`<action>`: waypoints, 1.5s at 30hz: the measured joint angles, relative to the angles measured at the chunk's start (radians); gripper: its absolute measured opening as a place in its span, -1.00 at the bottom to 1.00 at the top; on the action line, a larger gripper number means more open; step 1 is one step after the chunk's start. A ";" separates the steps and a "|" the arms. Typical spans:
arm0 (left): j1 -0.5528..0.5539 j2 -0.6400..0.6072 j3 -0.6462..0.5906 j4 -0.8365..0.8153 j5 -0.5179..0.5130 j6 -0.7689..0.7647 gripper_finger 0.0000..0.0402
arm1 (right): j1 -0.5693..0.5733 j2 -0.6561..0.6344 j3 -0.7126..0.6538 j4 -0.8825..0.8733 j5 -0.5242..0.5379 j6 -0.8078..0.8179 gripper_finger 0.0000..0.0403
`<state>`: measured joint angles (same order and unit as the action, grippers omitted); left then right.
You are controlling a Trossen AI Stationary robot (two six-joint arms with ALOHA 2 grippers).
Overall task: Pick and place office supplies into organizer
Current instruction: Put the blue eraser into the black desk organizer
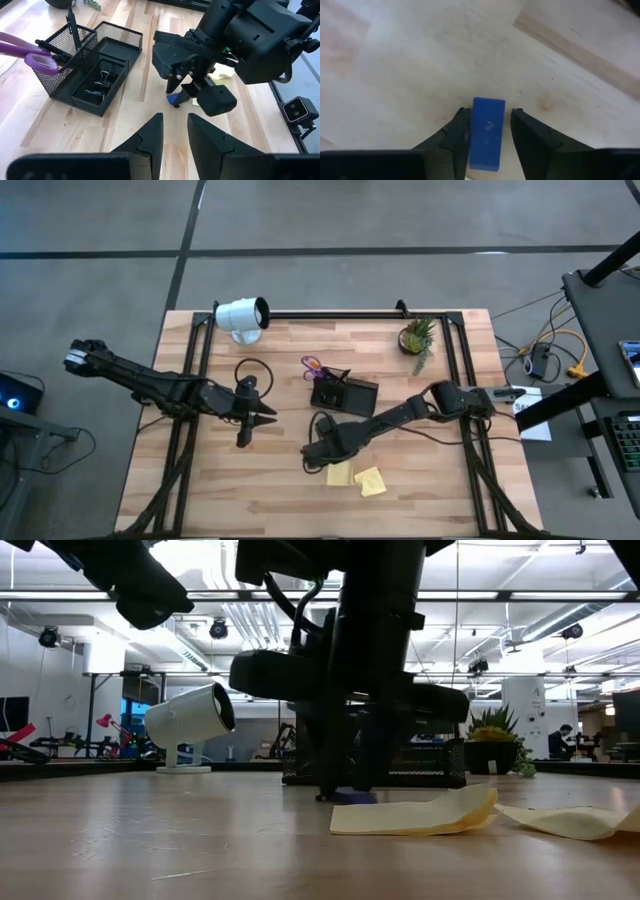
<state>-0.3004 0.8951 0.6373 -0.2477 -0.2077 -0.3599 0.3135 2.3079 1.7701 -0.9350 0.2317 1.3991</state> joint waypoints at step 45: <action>0.000 -0.224 0.023 -0.108 -0.146 0.000 -0.63 | -0.188 -0.046 0.508 -0.563 0.415 -0.377 -0.77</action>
<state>-0.3000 0.6716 0.6598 -0.3561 -0.3534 -0.3595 0.1252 2.2616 2.2785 -1.4978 0.6471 1.0219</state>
